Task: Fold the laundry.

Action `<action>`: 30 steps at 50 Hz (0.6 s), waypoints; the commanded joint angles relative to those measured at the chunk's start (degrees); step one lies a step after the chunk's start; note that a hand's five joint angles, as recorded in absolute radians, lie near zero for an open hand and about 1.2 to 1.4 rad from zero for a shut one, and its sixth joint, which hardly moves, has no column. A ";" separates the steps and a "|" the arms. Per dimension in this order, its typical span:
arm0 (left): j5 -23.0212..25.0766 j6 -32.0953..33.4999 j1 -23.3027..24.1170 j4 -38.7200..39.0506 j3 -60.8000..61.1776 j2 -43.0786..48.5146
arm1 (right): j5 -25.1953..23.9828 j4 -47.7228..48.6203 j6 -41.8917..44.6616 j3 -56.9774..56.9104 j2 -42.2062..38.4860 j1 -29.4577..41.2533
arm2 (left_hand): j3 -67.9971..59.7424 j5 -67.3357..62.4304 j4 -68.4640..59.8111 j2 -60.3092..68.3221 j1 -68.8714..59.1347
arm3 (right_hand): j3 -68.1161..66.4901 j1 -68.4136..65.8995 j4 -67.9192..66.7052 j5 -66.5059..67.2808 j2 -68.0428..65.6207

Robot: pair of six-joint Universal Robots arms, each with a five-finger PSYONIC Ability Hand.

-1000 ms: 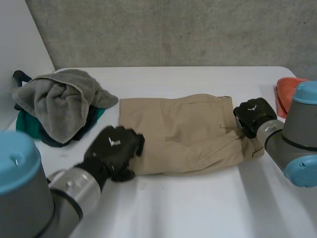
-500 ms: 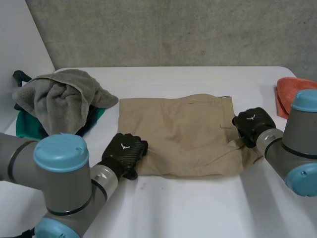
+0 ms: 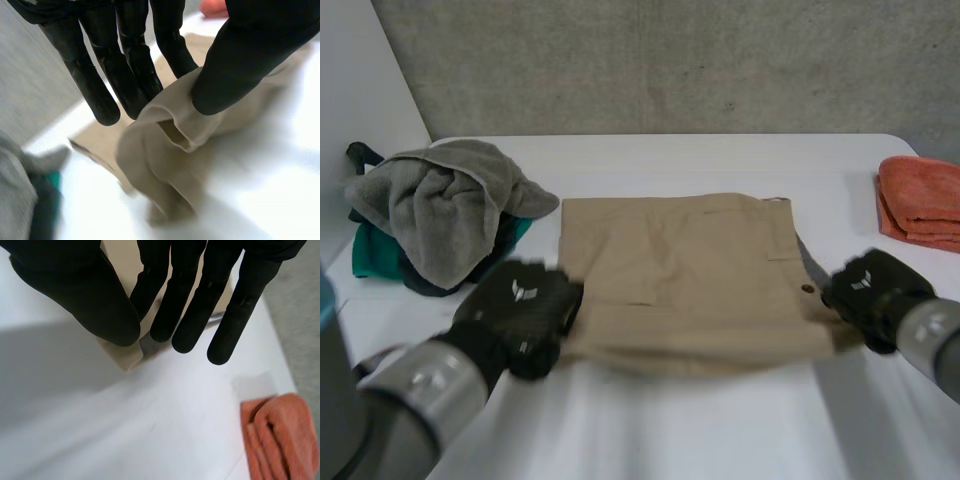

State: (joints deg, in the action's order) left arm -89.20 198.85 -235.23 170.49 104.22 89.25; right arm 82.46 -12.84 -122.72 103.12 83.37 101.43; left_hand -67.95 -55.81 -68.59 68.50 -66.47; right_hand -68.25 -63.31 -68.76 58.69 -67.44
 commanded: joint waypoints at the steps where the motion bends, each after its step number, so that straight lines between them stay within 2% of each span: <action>1: 2.98 -3.12 1.96 -18.87 -1.48 -2.15 | -4.75 -13.26 6.87 2.71 6.99 -4.75 | -12.05 -14.19 -11.41 11.50 -13.53 | -11.75 -16.69 -11.24 11.31 -12.56; 5: 3.69 -3.21 2.14 -15.72 -3.76 -1.54 | -7.23 -9.16 3.74 0.44 6.81 -4.83 | -12.05 -14.19 -11.41 11.50 -13.53 | -11.75 -16.69 -11.24 11.31 -12.56; 6: 3.60 -2.69 1.62 -11.10 -5.07 -0.75 | -7.40 -8.44 3.02 0.07 6.55 -4.75 | -12.05 -14.19 -11.41 11.50 -13.53 | -11.75 -16.69 -11.24 11.31 -12.56; 10: 3.34 -2.33 0.39 -1.34 -8.93 5.38 | -7.32 -1.85 -2.43 -3.09 2.43 -4.22 | -12.05 -14.19 -11.41 11.50 -13.53 | -11.75 -16.69 -11.24 11.31 -12.56; 14: 3.16 -1.37 -2.16 6.50 -14.12 12.15 | -4.51 3.25 -6.39 -8.97 -6.09 -2.11 | -12.05 -14.19 -11.41 11.50 -13.53 | -11.75 -16.69 -11.24 11.31 -12.56; 19: 3.34 -0.57 -4.01 9.60 -20.81 22.36 | -0.11 4.57 -9.90 -13.03 -10.50 2.11 | -12.05 -14.19 -11.41 11.50 -13.53 | -11.75 -16.69 -11.24 11.31 -12.56; 20: 3.25 -0.57 -3.84 9.43 -21.43 23.33 | 0.33 4.84 -11.04 -13.11 -10.50 2.20 | -12.05 -14.19 -11.41 11.50 -13.53 | -9.65 -14.58 -9.14 9.20 -10.45; 21: 3.16 -0.48 -3.75 9.16 -21.95 24.04 | 0.68 5.36 -13.40 -13.38 -10.50 2.72 | -12.05 -14.19 -11.41 11.50 -13.53 | 5.53 0.59 6.04 -5.97 4.72; 23: 3.25 -0.48 -3.75 8.81 -22.66 25.01 | 0.94 5.63 -15.96 -13.29 -10.07 2.90 | -12.05 -14.19 -11.41 11.50 -13.53 | 25.43 20.50 25.94 -25.88 24.62; 25: 3.25 -0.48 -3.66 8.81 -22.75 25.01 | 0.95 5.20 -19.47 -13.12 -7.71 2.64 | -12.05 -14.19 -11.41 11.50 -13.53 | 38.92 33.99 39.43 -39.37 38.12; 30: 3.16 -0.93 -3.92 8.81 -22.66 24.92 | 0.77 1.51 -23.88 -11.45 -2.07 2.64 | -12.05 -14.19 -11.41 11.50 -13.53 | 47.39 42.46 47.91 -47.84 46.59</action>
State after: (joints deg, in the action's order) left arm -86.00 198.30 -239.13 180.10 81.54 114.36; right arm 83.45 -7.45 -140.40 89.66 74.64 104.25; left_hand -68.36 -56.87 -68.62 68.63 -66.46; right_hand -26.11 -25.50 -26.04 14.82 -25.31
